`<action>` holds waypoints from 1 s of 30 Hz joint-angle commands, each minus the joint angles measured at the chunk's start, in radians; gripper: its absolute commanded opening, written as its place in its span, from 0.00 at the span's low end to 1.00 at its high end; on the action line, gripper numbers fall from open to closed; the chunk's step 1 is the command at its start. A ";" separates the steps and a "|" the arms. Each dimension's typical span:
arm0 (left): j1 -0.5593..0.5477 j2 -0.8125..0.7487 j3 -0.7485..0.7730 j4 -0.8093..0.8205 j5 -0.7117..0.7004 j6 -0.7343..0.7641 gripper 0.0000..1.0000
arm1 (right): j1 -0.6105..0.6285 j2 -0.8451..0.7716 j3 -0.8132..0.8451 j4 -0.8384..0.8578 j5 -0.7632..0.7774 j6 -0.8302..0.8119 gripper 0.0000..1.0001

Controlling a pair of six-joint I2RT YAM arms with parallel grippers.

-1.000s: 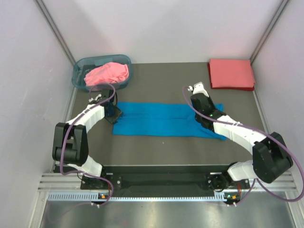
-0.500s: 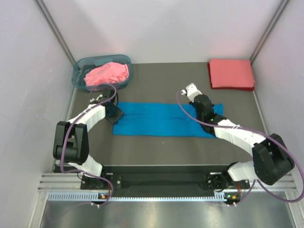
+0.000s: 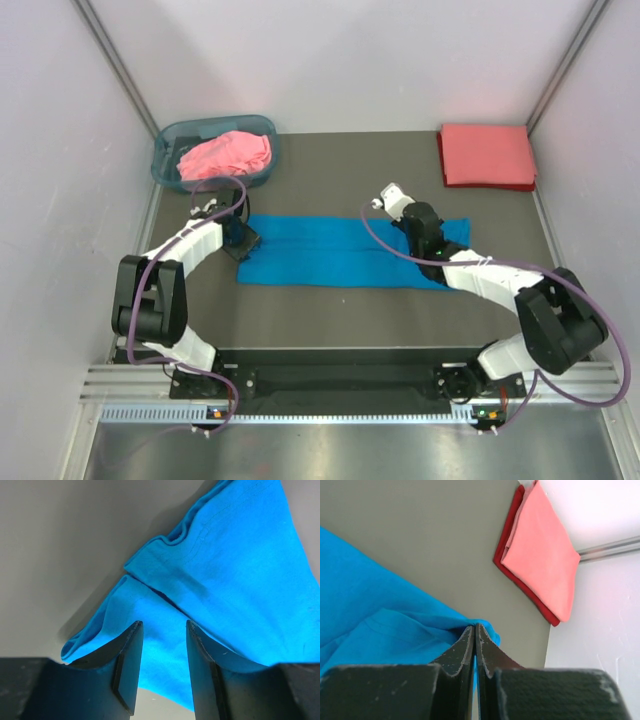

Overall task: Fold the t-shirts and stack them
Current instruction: Fold the tshirt

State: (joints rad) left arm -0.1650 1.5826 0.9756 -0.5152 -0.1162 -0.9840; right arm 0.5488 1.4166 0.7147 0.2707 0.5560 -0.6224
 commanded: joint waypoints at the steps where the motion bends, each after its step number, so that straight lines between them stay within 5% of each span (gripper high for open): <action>1: -0.004 -0.024 0.021 0.023 -0.010 0.004 0.45 | -0.024 0.015 0.005 0.079 0.033 -0.017 0.02; 7: -0.004 -0.035 0.044 -0.011 -0.025 0.021 0.45 | -0.075 0.038 0.121 -0.135 0.087 0.107 0.18; 13: -0.004 -0.053 0.049 -0.016 -0.008 0.022 0.45 | -0.096 0.064 0.392 -0.530 0.107 0.457 0.25; 20: -0.004 -0.042 0.057 -0.006 0.033 0.038 0.45 | -0.096 0.246 0.680 -0.884 -0.162 0.812 0.25; 25: -0.004 -0.047 0.052 0.001 0.043 0.041 0.45 | -0.096 0.288 0.671 -0.903 -0.214 1.059 0.22; 30: -0.002 -0.044 0.051 -0.003 0.035 0.060 0.44 | -0.093 0.326 0.637 -0.880 -0.214 1.116 0.22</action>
State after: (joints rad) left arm -0.1658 1.5723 0.9993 -0.5301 -0.0822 -0.9493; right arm 0.4614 1.7374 1.3560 -0.5926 0.3706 0.3809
